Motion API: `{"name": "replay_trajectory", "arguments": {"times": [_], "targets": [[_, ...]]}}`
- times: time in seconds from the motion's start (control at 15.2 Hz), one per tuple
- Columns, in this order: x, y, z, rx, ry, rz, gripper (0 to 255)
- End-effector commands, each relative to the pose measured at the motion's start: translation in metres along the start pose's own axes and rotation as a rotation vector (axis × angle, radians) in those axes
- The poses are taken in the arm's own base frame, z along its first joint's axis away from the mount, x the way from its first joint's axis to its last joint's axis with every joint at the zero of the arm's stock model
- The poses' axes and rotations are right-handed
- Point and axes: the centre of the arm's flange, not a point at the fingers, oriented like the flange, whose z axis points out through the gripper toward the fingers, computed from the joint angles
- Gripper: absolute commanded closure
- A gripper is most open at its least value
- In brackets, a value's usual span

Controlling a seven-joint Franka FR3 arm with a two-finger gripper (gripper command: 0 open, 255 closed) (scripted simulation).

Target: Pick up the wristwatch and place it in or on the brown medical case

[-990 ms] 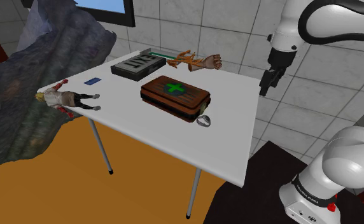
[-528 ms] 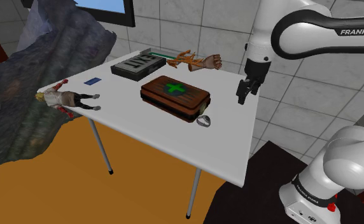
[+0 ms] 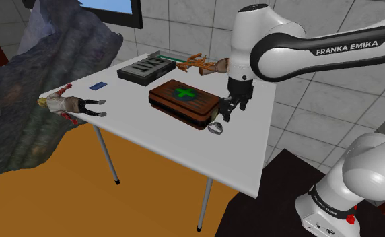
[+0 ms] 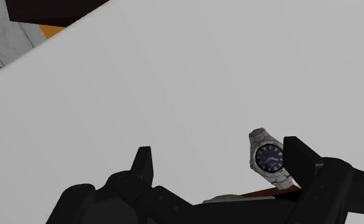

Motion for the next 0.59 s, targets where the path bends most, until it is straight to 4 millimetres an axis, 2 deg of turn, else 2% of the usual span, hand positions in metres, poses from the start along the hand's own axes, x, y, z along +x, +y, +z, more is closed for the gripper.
{"name": "replay_trajectory", "arguments": {"times": [0.0, 0.2, 0.53], "targets": [[0.011, -0.023, 0.006, -0.006, 0.002, 0.006, 0], [0.027, -0.053, 0.015, -0.015, 0.003, 0.012, 0], [0.027, -0.053, 0.041, -0.015, 0.003, 0.012, 0]]}}
